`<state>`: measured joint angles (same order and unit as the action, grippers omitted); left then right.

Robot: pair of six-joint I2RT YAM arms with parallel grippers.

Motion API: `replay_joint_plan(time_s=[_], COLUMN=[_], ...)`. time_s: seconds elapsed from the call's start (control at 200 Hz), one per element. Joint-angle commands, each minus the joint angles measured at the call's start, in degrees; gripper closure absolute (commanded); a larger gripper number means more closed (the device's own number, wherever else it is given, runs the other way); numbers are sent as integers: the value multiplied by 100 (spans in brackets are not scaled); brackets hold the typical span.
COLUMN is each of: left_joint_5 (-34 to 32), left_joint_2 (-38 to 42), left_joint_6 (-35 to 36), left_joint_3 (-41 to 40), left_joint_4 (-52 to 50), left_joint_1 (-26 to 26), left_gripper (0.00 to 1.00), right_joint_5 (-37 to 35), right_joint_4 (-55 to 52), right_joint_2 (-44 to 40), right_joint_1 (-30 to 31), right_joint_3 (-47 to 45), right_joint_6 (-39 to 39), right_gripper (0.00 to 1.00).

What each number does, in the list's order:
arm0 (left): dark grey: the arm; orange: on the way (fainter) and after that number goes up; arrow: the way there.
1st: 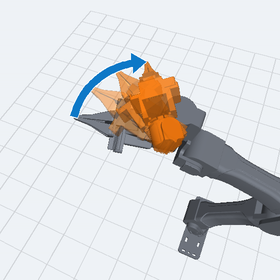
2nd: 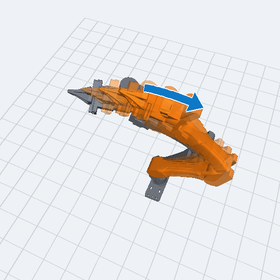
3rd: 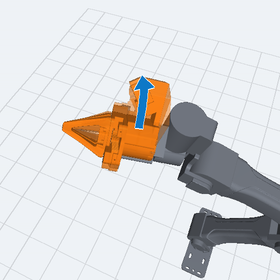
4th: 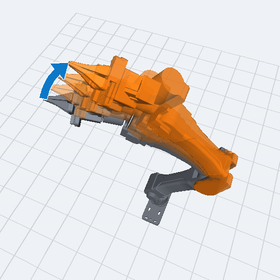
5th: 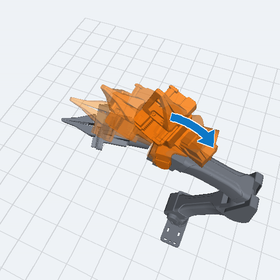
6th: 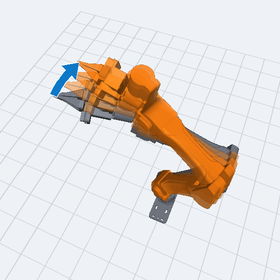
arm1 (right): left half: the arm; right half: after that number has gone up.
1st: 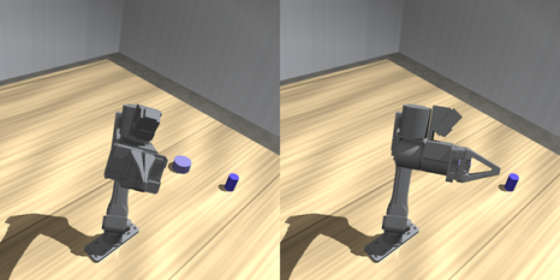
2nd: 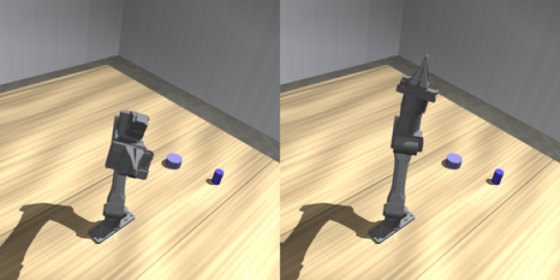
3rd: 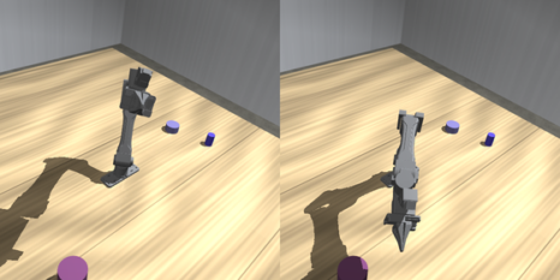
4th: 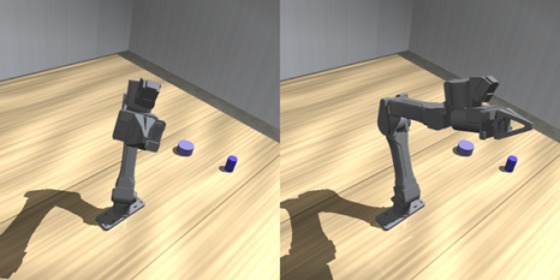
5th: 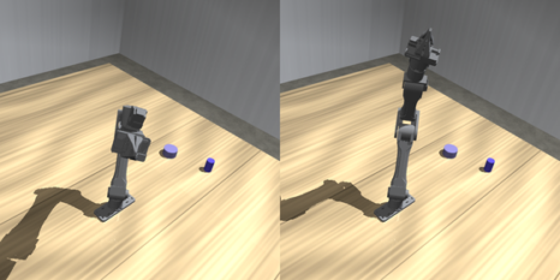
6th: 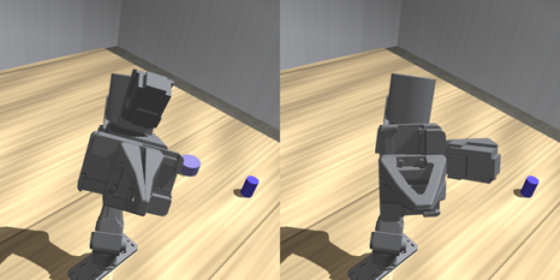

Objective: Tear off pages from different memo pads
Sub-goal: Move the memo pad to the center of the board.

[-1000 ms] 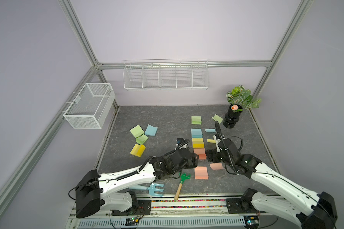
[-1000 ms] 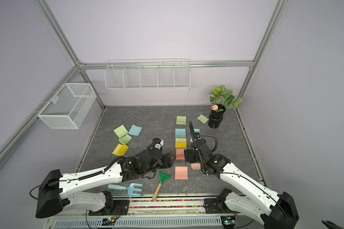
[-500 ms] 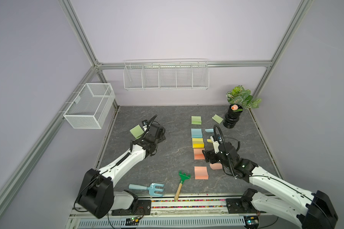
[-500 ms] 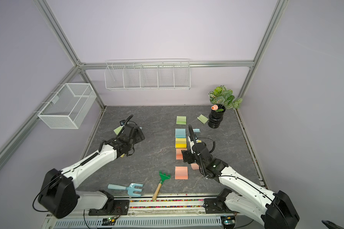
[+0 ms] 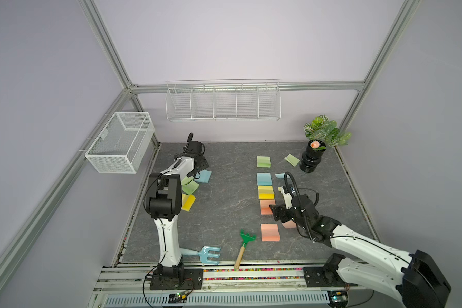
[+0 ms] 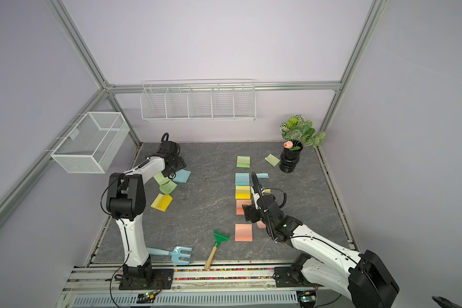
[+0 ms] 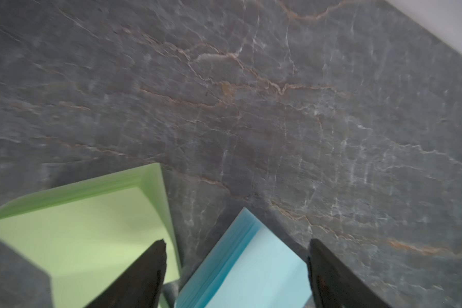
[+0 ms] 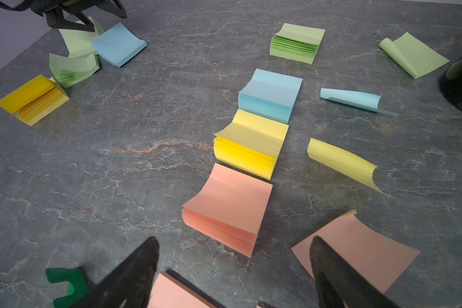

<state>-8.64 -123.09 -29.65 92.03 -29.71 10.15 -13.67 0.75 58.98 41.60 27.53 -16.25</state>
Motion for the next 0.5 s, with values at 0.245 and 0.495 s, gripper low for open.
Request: replay_joint_plan(time_s=[0.245,0.495], left_joint_5=[113,470], left_joint_2=[242,842], left_joint_6=[106,-320], left_joint_3=[-616,-1816], left_joint_4=[-172,379], left_joint_1=[296,658], left_gripper=[27,32], right_joint_5=[-186,-330], right_joint_4=[-93,-174], right_joint_2=[560,507], right_joint_1=[-20,-22], right_joint_3=[280,275], right_joint_6=[-7,-110], right_gripper=[11,11])
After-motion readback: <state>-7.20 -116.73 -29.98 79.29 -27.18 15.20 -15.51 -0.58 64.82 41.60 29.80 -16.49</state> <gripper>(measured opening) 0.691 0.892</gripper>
